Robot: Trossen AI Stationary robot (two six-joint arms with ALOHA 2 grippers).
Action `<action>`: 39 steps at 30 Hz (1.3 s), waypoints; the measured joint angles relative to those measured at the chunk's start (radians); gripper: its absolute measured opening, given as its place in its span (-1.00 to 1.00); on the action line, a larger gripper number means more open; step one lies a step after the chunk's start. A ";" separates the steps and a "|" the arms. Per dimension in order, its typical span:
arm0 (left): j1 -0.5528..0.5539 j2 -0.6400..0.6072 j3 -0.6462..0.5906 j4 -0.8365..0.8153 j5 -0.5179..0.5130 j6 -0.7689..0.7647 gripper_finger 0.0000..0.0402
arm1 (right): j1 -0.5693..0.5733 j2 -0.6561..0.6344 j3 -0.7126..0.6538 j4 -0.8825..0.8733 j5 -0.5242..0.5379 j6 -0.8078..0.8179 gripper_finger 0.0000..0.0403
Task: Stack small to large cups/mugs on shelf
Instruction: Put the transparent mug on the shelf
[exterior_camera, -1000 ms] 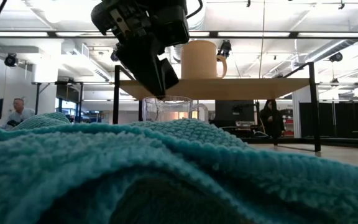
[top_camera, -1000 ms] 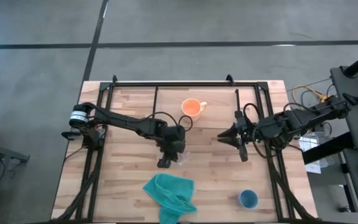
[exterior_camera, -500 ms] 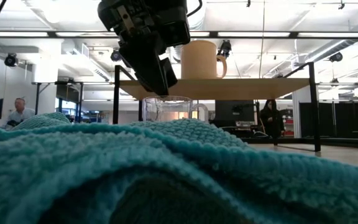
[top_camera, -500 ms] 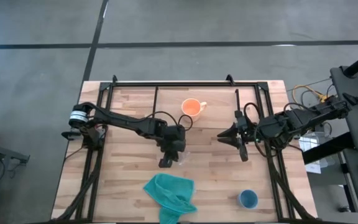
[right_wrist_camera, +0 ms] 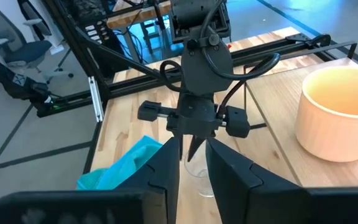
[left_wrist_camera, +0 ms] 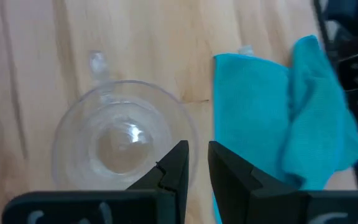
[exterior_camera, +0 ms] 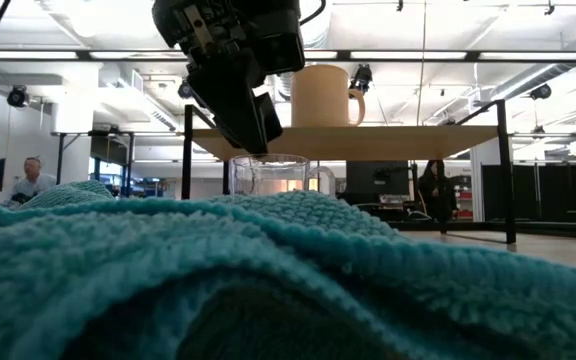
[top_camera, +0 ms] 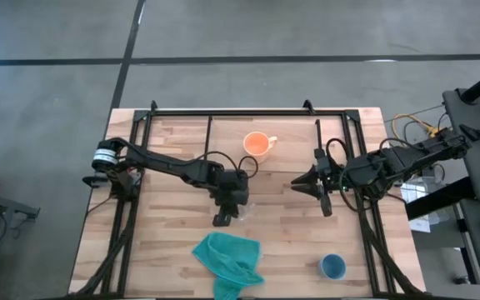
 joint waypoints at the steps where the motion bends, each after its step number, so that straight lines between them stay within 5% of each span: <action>1: 0.000 0.000 -0.001 0.000 -0.009 0.000 -0.76 | 0.000 0.000 0.000 0.000 0.000 0.000 -0.62; 39: 0.000 0.000 -0.040 0.051 -0.044 -0.001 -0.76 | 0.000 0.000 0.000 0.000 0.001 0.002 -0.63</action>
